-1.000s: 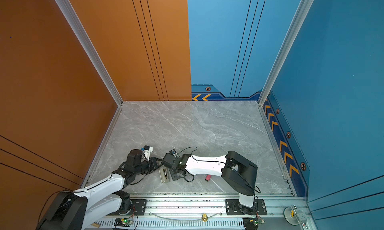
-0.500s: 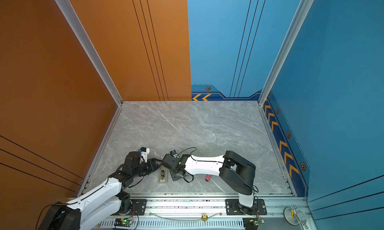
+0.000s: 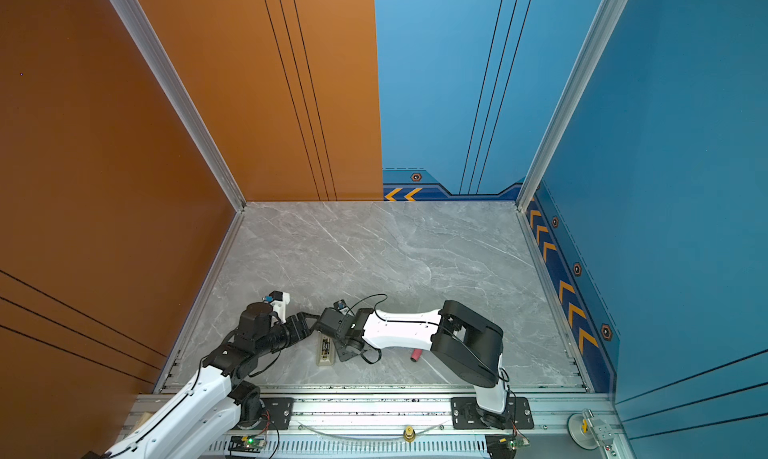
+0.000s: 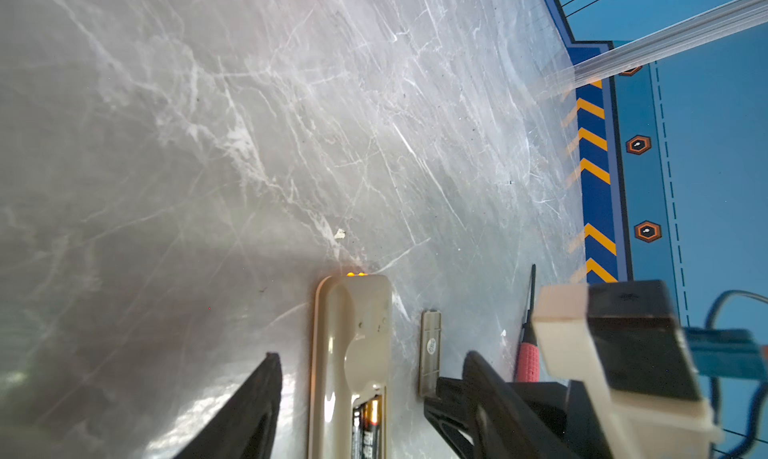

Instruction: Load the batteries into the remote control

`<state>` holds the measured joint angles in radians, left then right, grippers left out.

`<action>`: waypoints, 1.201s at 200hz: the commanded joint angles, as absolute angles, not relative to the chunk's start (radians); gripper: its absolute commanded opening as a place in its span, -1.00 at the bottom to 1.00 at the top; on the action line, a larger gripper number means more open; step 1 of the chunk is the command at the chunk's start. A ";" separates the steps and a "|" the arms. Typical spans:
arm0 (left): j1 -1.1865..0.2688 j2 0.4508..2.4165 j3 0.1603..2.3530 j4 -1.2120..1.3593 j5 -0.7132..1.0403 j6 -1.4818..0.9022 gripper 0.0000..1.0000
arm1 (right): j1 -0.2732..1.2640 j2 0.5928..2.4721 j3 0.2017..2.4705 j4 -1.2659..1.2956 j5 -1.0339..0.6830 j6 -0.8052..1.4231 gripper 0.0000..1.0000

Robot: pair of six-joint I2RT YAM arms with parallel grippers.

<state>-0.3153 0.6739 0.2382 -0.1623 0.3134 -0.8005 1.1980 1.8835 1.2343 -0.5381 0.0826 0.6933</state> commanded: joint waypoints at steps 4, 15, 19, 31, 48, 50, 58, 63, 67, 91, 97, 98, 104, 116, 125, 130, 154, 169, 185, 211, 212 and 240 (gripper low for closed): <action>-0.318 0.670 0.276 -0.228 0.303 -0.785 0.38 | 1.200 1.893 1.256 -0.606 0.115 0.646 -0.68; -0.316 0.669 0.286 -0.230 0.309 -0.784 0.38 | 1.200 1.896 1.261 -0.621 0.108 0.621 -0.68; -0.317 0.669 0.289 -0.231 0.312 -0.784 0.38 | 1.200 1.900 1.264 -0.629 0.105 0.612 -0.68; -0.314 0.668 0.297 -0.233 0.319 -0.784 0.38 | 1.200 1.903 1.270 -0.642 0.095 0.580 -0.68; -0.312 0.660 0.312 -0.244 0.329 -0.781 0.38 | 1.200 1.907 1.278 -0.652 0.069 0.524 -0.68; -0.311 0.658 0.314 -0.249 0.329 -0.780 0.38 | 1.200 1.909 1.280 -0.656 0.067 0.517 -0.68; -0.310 0.653 0.327 -0.266 0.331 -0.771 0.38 | 1.198 1.911 1.285 -0.670 0.066 0.491 -0.68; -0.309 0.650 0.335 -0.278 0.330 -0.764 0.38 | 1.197 1.911 1.287 -0.678 0.065 0.475 -0.68; -0.310 0.646 0.342 -0.291 0.329 -0.758 0.38 | 1.196 1.910 1.289 -0.683 0.065 0.461 -0.68; -0.296 0.625 0.366 -0.327 0.338 -0.745 0.39 | 1.188 1.905 1.287 -0.689 0.051 0.361 -0.68; -0.291 0.618 0.368 -0.331 0.344 -0.747 0.39 | 1.186 1.907 1.290 -0.691 0.042 0.334 -0.68; -0.290 0.617 0.368 -0.331 0.344 -0.748 0.39 | 1.186 1.908 1.292 -0.691 0.040 0.329 -0.68; -0.286 0.610 0.369 -0.333 0.347 -0.751 0.40 | 1.182 1.912 1.296 -0.698 0.026 0.300 -0.68; -0.279 0.594 0.374 -0.344 0.345 -0.754 0.40 | 1.180 1.917 1.303 -0.701 0.022 0.247 -0.68; -0.272 0.580 0.374 -0.352 0.343 -0.759 0.40 | 1.181 1.917 1.305 -0.701 0.023 0.207 -0.68; -0.268 0.574 0.374 -0.355 0.342 -0.761 0.40 | 1.182 1.918 1.308 -0.701 0.021 0.188 -0.68; -0.243 0.541 0.374 -0.364 0.352 -0.772 0.40 | 1.183 1.931 1.315 -0.705 0.011 0.102 -0.69; -0.229 0.531 0.374 -0.369 0.358 -0.775 0.40 | 1.186 1.935 1.312 -0.705 0.003 0.061 -0.69; -0.212 0.529 0.373 -0.370 0.373 -0.773 0.39 | 1.184 1.940 1.312 -0.709 0.004 0.032 -0.70; -0.195 0.530 0.373 -0.367 0.385 -0.773 0.40 | 1.171 1.946 1.312 -0.711 0.009 0.018 -0.77; -0.195 0.529 0.374 -0.367 0.385 -0.772 0.40 | 1.171 1.945 1.312 -0.711 0.009 0.017 -0.77; -0.187 0.532 0.372 -0.365 0.392 -0.772 0.40 | 1.172 1.950 1.313 -0.712 0.011 0.009 -0.81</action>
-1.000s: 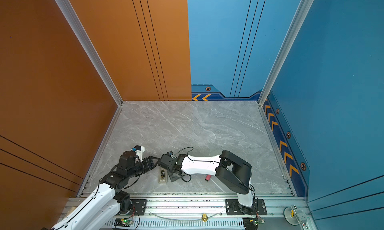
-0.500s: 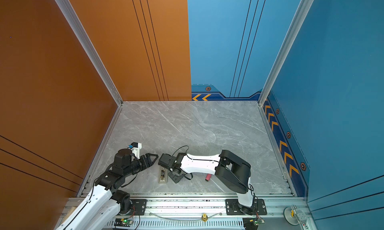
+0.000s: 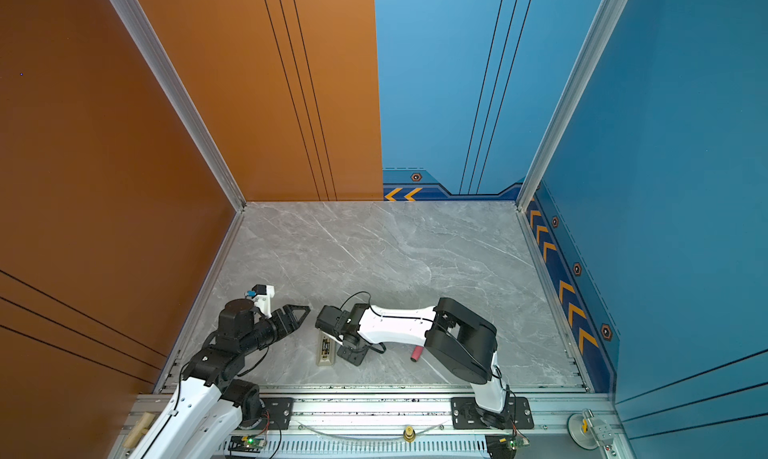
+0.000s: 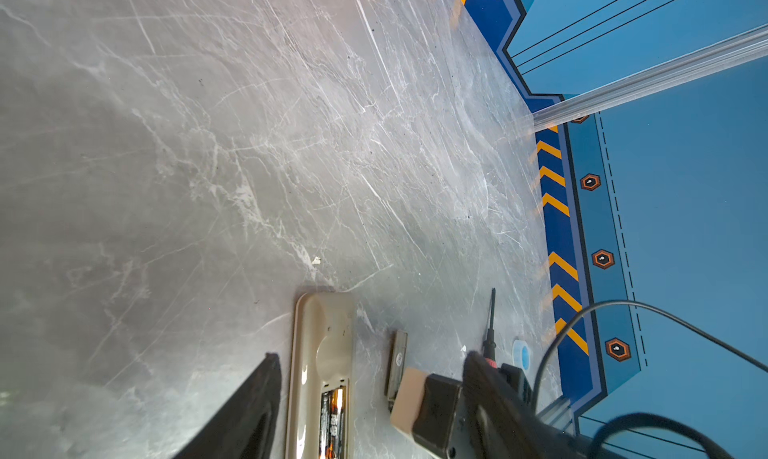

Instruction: Load the batteries into the remote control

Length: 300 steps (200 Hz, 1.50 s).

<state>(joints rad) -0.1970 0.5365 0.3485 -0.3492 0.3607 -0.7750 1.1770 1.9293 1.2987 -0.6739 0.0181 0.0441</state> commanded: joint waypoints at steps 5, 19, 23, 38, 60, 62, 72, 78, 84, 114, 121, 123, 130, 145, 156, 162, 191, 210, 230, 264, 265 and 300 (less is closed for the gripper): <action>-0.187 0.532 0.372 -0.363 0.392 -0.772 0.39 | 1.171 1.952 1.312 -0.713 0.009 0.009 -0.82; -0.183 0.534 0.374 -0.364 0.395 -0.772 0.39 | 1.173 1.953 1.312 -0.713 0.007 0.011 -0.89; -0.183 0.534 0.374 -0.363 0.395 -0.772 0.39 | 1.173 1.953 1.312 -0.712 0.008 0.013 -0.92; -0.180 0.534 0.374 -0.364 0.399 -0.770 0.39 | 1.173 1.950 1.310 -0.713 0.008 0.015 -0.97; -0.174 0.535 0.380 -0.364 0.406 -0.769 0.39 | 1.173 1.937 1.304 -0.710 0.008 0.022 -1.00; -0.174 0.535 0.380 -0.364 0.406 -0.769 0.39 | 1.173 1.936 1.302 -0.708 0.007 0.023 -1.00; -0.170 0.536 0.385 -0.365 0.412 -0.768 0.40 | 1.174 1.919 1.286 -0.692 0.012 0.034 -1.00; -0.169 0.536 0.386 -0.363 0.416 -0.767 0.39 | 1.174 1.903 1.270 -0.672 0.014 0.042 -1.00; -0.165 0.537 0.388 -0.360 0.421 -0.767 0.39 | 1.173 1.880 1.247 -0.646 0.011 0.049 -1.00; -0.142 0.537 0.397 -0.340 0.469 -0.776 0.39 | 1.176 1.717 1.102 -0.475 0.024 0.085 -1.00; -0.133 0.537 0.399 -0.331 0.484 -0.781 0.40 | 1.180 1.670 1.066 -0.436 0.033 0.088 -1.00; -0.131 0.537 0.399 -0.328 0.489 -0.783 0.40 | 1.182 1.658 1.056 -0.423 0.036 0.088 -1.00; -0.121 0.539 0.400 -0.312 0.510 -0.794 0.40 | 1.187 1.604 1.016 -0.377 0.049 0.086 -1.00; -0.103 0.544 0.403 -0.248 0.577 -0.830 0.40 | 1.207 1.483 0.926 -0.261 0.079 0.061 -1.00; -0.096 0.554 0.405 -0.199 0.634 -0.866 0.40 | 1.222 1.397 0.869 -0.191 0.104 0.034 -1.00; -0.095 0.563 0.408 -0.137 0.671 -0.884 0.41 | 1.229 1.353 0.842 -0.157 0.121 0.017 -1.00; -0.116 0.622 0.454 -0.033 0.827 -0.946 0.46 | 1.240 1.159 0.742 -0.006 0.194 -0.046 -1.00; -0.154 0.633 0.488 -0.012 0.866 -0.965 0.52 | 1.239 1.081 0.677 0.094 0.164 -0.126 -1.00; -0.226 0.649 0.510 0.023 0.871 -0.993 0.70 | 1.238 1.045 0.649 0.154 0.160 -0.177 -1.00; -0.360 0.715 0.562 0.075 0.853 -1.016 0.96 | 1.236 1.051 0.679 0.187 0.132 -0.237 -1.00; -0.363 0.718 0.564 0.075 0.853 -1.017 0.96 | 1.236 1.051 0.679 0.189 0.132 -0.239 -1.00; -0.402 0.767 0.594 0.075 0.861 -1.012 0.94 | 1.220 1.053 0.692 0.237 0.092 -0.287 -1.00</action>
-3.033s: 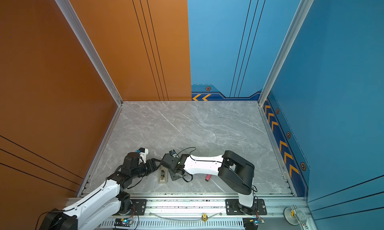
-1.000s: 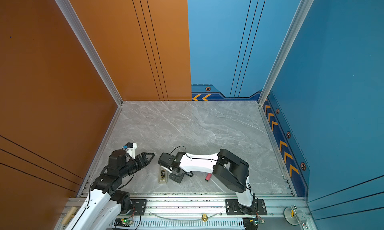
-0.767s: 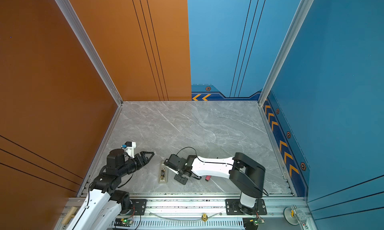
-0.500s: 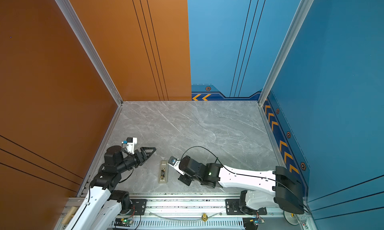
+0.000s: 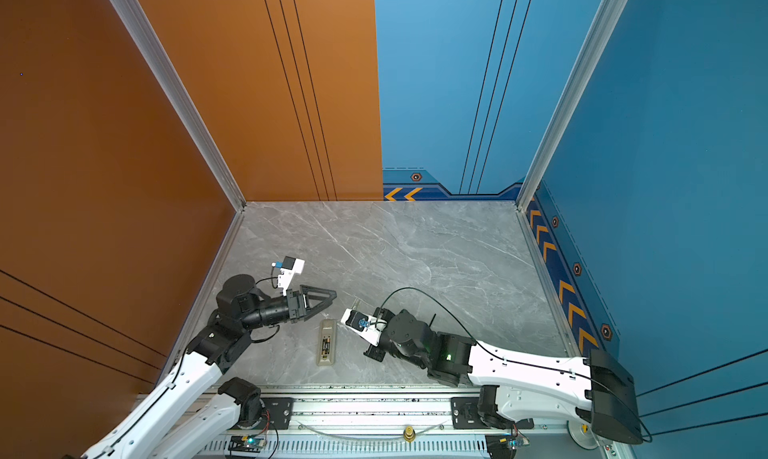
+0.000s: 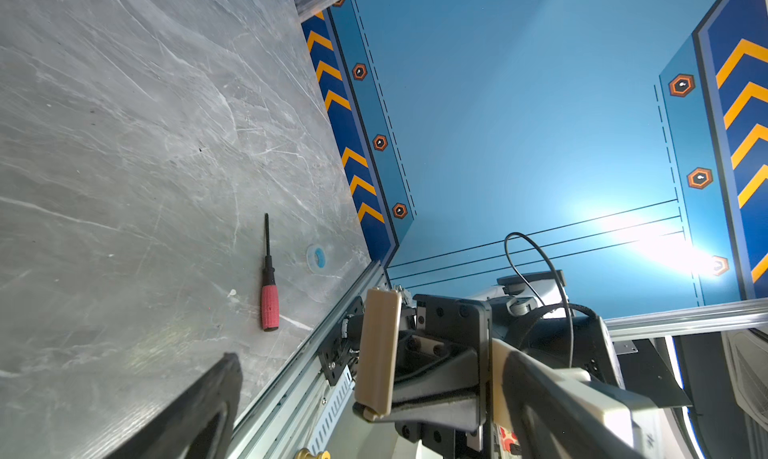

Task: Load the batteries into the remote control
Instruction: 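Lift the battery cover with the right gripper while the left gripper rises, then hold the battery cover raised in the right gripper above the remote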

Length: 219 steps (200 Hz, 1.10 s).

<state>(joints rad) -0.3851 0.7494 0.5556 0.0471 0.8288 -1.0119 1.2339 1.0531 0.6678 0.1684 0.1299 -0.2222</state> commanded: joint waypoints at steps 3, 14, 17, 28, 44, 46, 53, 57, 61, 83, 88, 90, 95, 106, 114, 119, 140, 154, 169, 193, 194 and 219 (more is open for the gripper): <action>-0.404 0.769 0.596 0.075 0.864 -1.011 0.92 | 1.218 1.054 0.692 0.240 0.087 -0.291 -1.00; -0.417 0.784 0.606 0.075 0.872 -1.006 0.89 | 1.211 1.057 0.696 0.250 0.062 -0.297 -1.00; -0.421 0.788 0.607 0.075 0.875 -1.003 0.89 | 1.207 1.058 0.696 0.254 0.057 -0.300 -1.00; -0.434 0.801 0.616 0.075 0.883 -0.996 0.88 | 1.202 1.062 0.698 0.267 0.041 -0.307 -1.00; -0.452 0.815 0.623 0.083 0.894 -0.987 0.87 | 1.194 1.068 0.699 0.287 0.018 -0.313 -1.00; -0.454 0.817 0.624 0.086 0.895 -0.988 0.86 | 1.194 1.068 0.699 0.290 0.015 -0.313 -1.00; -0.460 0.820 0.626 0.100 0.899 -0.991 0.85 | 1.189 1.069 0.699 0.299 0.002 -0.313 -1.00; -0.463 0.822 0.626 0.110 0.901 -0.994 0.84 | 1.187 1.070 0.700 0.303 -0.005 -0.311 -1.00; -0.466 0.824 0.626 0.122 0.904 -0.998 0.83 | 1.186 1.071 0.702 0.306 -0.011 -0.311 -1.00; -0.480 0.836 0.638 0.147 0.916 -1.004 0.78 | 1.186 1.072 0.712 0.313 -0.030 -0.311 -1.00; -0.481 0.836 0.640 0.147 0.916 -1.001 0.78 | 1.186 1.070 0.712 0.315 -0.032 -0.311 -1.00; -0.482 0.837 0.640 0.147 0.916 -1.001 0.77 | 1.186 1.069 0.712 0.316 -0.033 -0.312 -1.00; -0.484 0.839 0.641 0.148 0.916 -1.000 0.75 | 1.186 1.068 0.712 0.321 -0.035 -0.311 -1.00; -0.489 0.841 0.640 0.158 0.915 -1.002 0.63 | 1.186 1.066 0.712 0.332 -0.044 -0.310 -1.00; -0.491 0.842 0.638 0.170 0.914 -1.007 0.56 | 1.186 1.066 0.715 0.334 -0.050 -0.310 -1.00; -0.493 0.842 0.638 0.176 0.914 -1.010 0.52 | 1.186 1.066 0.717 0.333 -0.052 -0.309 -1.00; -0.498 0.844 0.640 0.194 0.915 -1.019 0.39 | 1.186 1.063 0.716 0.344 -0.060 -0.308 -1.00; -0.497 0.843 0.638 0.201 0.913 -1.023 0.31 | 1.186 1.060 0.716 0.350 -0.062 -0.308 -1.00; -0.500 0.846 0.635 0.215 0.913 -1.031 0.27 | 1.186 1.061 0.718 0.349 -0.063 -0.313 -1.00; -0.505 0.847 0.631 0.226 0.912 -1.038 0.20 | 1.183 1.067 0.716 0.351 -0.062 -0.319 -1.00; -0.505 0.847 0.631 0.227 0.911 -1.038 0.19 | 1.182 1.067 0.716 0.351 -0.062 -0.319 -1.00; -0.508 0.845 0.624 0.243 0.913 -1.049 0.09 | 1.177 1.075 0.716 0.361 -0.066 -0.322 -1.00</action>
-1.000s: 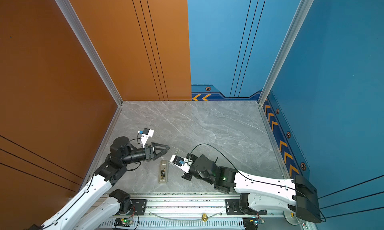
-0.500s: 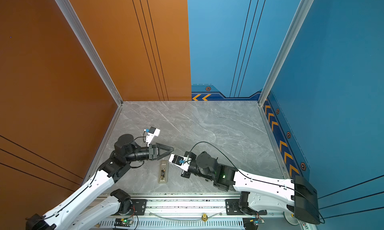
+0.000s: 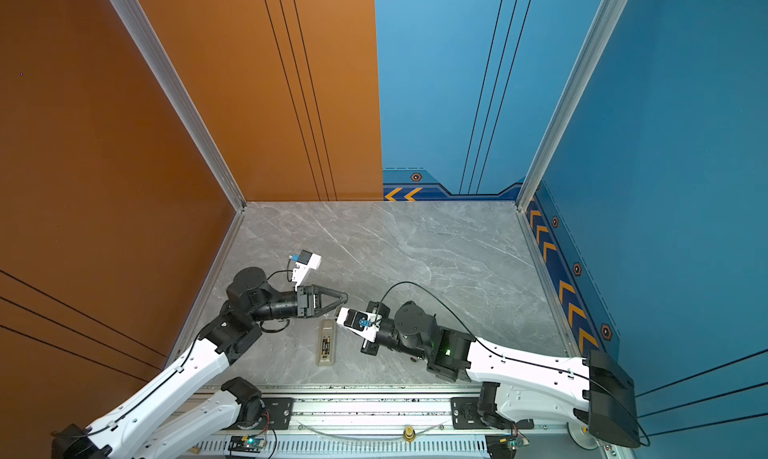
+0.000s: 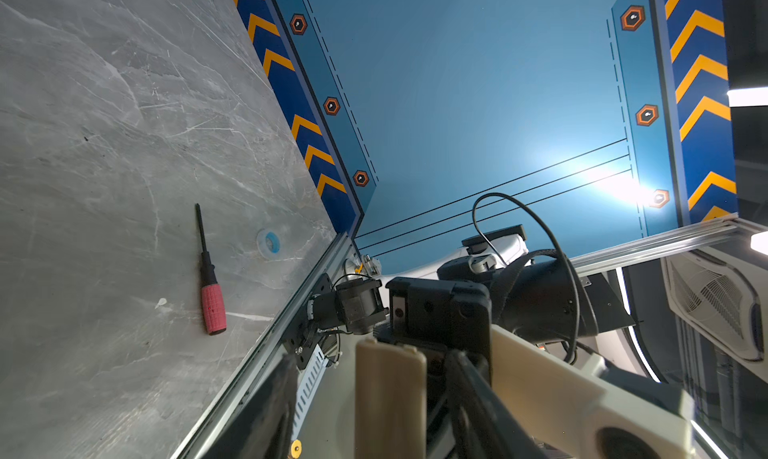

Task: Load the batteries into the remote control
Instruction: 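Hold the battery cover raised in the right gripper above the remote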

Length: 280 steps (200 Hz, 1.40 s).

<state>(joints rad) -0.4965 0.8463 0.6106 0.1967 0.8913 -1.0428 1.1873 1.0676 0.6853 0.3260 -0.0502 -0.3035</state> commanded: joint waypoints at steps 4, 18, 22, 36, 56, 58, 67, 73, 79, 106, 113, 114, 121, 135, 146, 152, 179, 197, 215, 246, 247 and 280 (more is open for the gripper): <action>-0.507 0.845 0.623 0.243 0.913 -1.049 0.09 | 1.176 1.076 0.716 0.363 -0.068 -0.322 -1.00; -0.508 0.844 0.624 0.244 0.914 -1.051 0.07 | 1.176 1.081 0.719 0.369 -0.072 -0.324 -1.00; -0.510 0.844 0.623 0.244 0.914 -1.051 0.06 | 1.175 1.081 0.718 0.368 -0.072 -0.324 -1.00; -0.508 0.843 0.620 0.244 0.914 -1.053 0.03 | 1.174 1.084 0.721 0.368 -0.072 -0.327 -1.00; -0.510 0.845 0.620 0.244 0.916 -1.053 0.02 | 1.172 1.083 0.718 0.369 -0.068 -0.328 -1.00; -0.510 0.845 0.619 0.244 0.917 -1.052 0.02 | 1.172 1.083 0.718 0.368 -0.066 -0.329 -1.00; -0.509 0.845 0.616 0.245 0.914 -1.052 0.04 | 1.170 1.082 0.718 0.366 -0.063 -0.327 -1.00; -0.506 0.846 0.615 0.243 0.911 -1.051 0.13 | 1.169 1.079 0.718 0.363 -0.063 -0.324 -1.00; -0.499 0.845 0.614 0.233 0.907 -1.045 0.25 | 1.167 1.076 0.718 0.357 -0.063 -0.320 -1.00; -0.457 0.829 0.626 0.092 0.862 -0.967 0.69 | 1.159 1.051 0.686 0.345 -0.063 -0.286 -1.00; -0.446 0.825 0.624 0.086 0.863 -0.965 0.70 | 1.158 1.045 0.673 0.350 -0.066 -0.274 -1.00; -0.446 0.825 0.623 0.089 0.863 -0.967 0.71 | 1.158 1.044 0.671 0.351 -0.067 -0.273 -1.00; -0.441 0.824 0.615 0.117 0.874 -0.988 0.70 | 1.159 1.039 0.660 0.363 -0.073 -0.260 -1.00; -0.439 0.830 0.609 0.164 0.896 -1.020 0.71 | 1.160 1.037 0.639 0.397 -0.071 -0.237 -1.00; -0.443 0.828 0.611 0.165 0.907 -1.022 0.75 | 1.159 1.040 0.627 0.417 -0.060 -0.226 -1.00; -0.442 0.826 0.611 0.164 0.910 -1.022 0.80 | 1.159 1.043 0.623 0.426 -0.058 -0.223 -1.00; -0.419 0.800 0.633 0.038 0.881 -0.948 0.81 | 1.150 1.060 0.605 0.442 -0.049 -0.193 -1.00; -0.397 0.788 0.656 -0.028 0.874 -0.910 0.81 | 1.134 1.066 0.570 0.499 -0.073 -0.145 -1.00; -0.395 0.795 0.654 -0.001 0.887 -0.934 0.81 | 1.120 1.075 0.541 0.562 -0.115 -0.099 -1.00; -0.414 0.820 0.653 0.017 0.902 -0.950 0.81 | 1.123 1.093 0.540 0.586 -0.151 -0.111 -1.00; -0.416 0.821 0.653 0.017 0.902 -0.950 0.81 | 1.123 1.093 0.540 0.586 -0.154 -0.112 -1.00; -0.440 0.838 0.651 0.044 0.923 -0.967 0.79 | 1.117 1.101 0.563 0.585 -0.189 -0.150 -1.00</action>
